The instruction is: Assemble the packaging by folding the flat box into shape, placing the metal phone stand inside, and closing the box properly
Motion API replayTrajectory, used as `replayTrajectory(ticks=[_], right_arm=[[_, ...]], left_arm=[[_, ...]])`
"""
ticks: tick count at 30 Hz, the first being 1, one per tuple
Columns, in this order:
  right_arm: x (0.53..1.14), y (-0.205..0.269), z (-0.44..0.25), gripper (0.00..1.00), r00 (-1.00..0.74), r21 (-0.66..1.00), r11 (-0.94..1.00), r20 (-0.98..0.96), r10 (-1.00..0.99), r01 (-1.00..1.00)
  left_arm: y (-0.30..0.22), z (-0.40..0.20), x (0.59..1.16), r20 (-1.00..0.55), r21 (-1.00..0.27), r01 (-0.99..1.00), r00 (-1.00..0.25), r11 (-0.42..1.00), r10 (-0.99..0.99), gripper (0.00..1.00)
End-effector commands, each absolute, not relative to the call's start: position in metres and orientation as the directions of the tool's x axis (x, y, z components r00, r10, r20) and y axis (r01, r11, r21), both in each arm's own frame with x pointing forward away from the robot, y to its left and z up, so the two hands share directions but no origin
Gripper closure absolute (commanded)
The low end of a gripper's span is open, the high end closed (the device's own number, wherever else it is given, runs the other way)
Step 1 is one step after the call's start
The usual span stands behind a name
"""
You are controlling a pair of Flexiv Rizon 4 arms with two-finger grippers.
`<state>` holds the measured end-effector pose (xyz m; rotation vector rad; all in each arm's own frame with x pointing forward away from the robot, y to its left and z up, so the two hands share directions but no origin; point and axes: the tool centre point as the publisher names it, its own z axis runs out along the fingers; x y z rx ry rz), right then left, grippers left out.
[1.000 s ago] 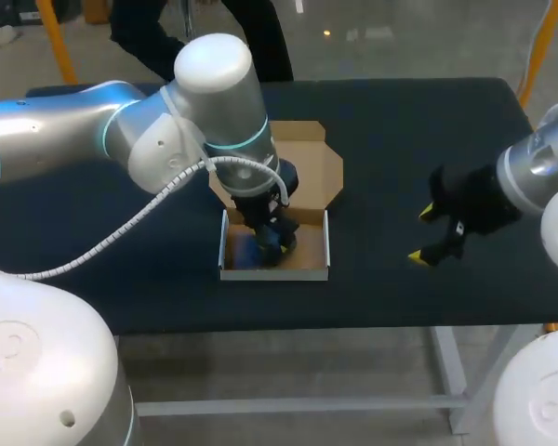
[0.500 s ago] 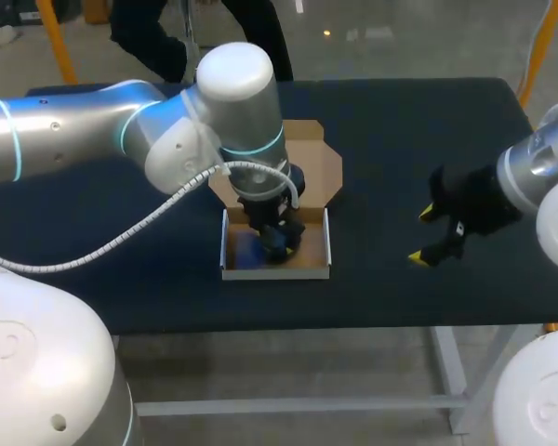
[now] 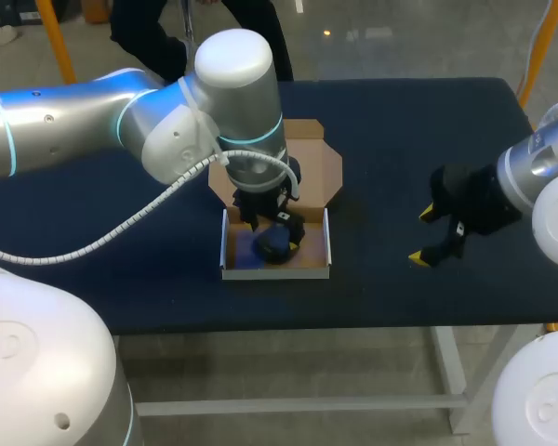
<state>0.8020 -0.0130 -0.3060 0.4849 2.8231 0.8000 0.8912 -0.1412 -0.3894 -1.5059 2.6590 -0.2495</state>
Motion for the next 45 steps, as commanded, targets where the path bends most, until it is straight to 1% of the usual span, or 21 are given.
replayTrajectory(ticks=[1,20,26,28,45], right_arm=[[0.801,-0.014,-0.305,0.00,-0.934,0.537,0.802,-0.070,0.351,0.261],[0.801,-0.014,-0.305,0.00,-0.934,0.537,0.802,-0.070,0.351,0.261],[0.801,-0.014,-0.305,0.00,-0.934,0.537,0.802,-0.070,0.351,0.261],[0.801,-0.014,-0.305,0.00,-0.934,0.537,0.802,-0.070,0.351,0.261],[0.801,-0.014,-0.305,0.00,-0.934,0.537,0.802,-0.070,0.351,0.261]], left_arm=[[-0.139,-0.378,0.881,-0.004,-0.190,-0.858,-0.485,0.477,-0.875,0.00],[-0.143,-0.365,0.863,0.045,-0.204,-0.946,-0.265,0.251,-0.963,0.00],[-0.152,-0.369,0.862,0.040,-0.207,-0.961,-0.193,0.181,-0.980,0.00],[-0.156,-0.371,0.863,0.015,-0.202,-0.967,-0.162,0.156,-0.987,0.00],[-0.156,-0.371,0.863,0.015,-0.202,-0.967,-0.162,0.156,-0.987,0.00]])
